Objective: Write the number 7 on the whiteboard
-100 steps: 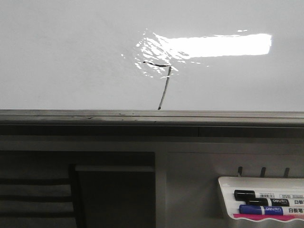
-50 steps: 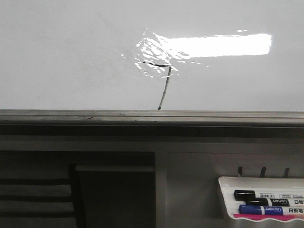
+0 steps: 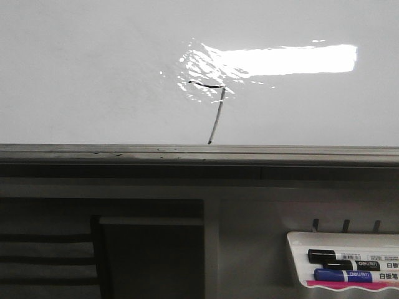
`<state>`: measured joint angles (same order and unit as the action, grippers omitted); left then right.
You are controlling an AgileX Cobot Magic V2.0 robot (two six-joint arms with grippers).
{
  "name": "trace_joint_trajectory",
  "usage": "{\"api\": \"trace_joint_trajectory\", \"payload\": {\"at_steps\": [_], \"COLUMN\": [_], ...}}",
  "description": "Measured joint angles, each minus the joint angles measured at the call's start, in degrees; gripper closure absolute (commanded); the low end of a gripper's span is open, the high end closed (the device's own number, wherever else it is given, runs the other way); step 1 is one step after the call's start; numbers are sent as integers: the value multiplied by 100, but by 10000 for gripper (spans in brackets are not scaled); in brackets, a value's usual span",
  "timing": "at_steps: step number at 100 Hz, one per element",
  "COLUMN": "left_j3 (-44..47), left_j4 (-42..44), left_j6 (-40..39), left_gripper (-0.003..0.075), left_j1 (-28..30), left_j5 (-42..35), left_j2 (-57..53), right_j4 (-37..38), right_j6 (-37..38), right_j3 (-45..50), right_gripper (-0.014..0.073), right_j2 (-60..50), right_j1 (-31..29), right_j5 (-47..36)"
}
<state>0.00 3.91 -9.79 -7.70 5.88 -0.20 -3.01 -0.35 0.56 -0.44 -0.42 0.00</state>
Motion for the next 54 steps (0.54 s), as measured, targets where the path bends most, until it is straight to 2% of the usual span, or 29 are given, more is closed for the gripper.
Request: {"api": "trace_joint_trajectory", "payload": {"at_steps": [54], "left_j3": [0], "left_j4": [0], "left_j6": [0], "left_gripper": [741], "left_j1": [0], "left_j5": [0], "left_j2": [0], "right_j4": [-21], "right_j6": [0], "right_j3": [0], "right_gripper": [665], "right_j2": [-23], "right_j1": [-9], "right_j5": [0]}}
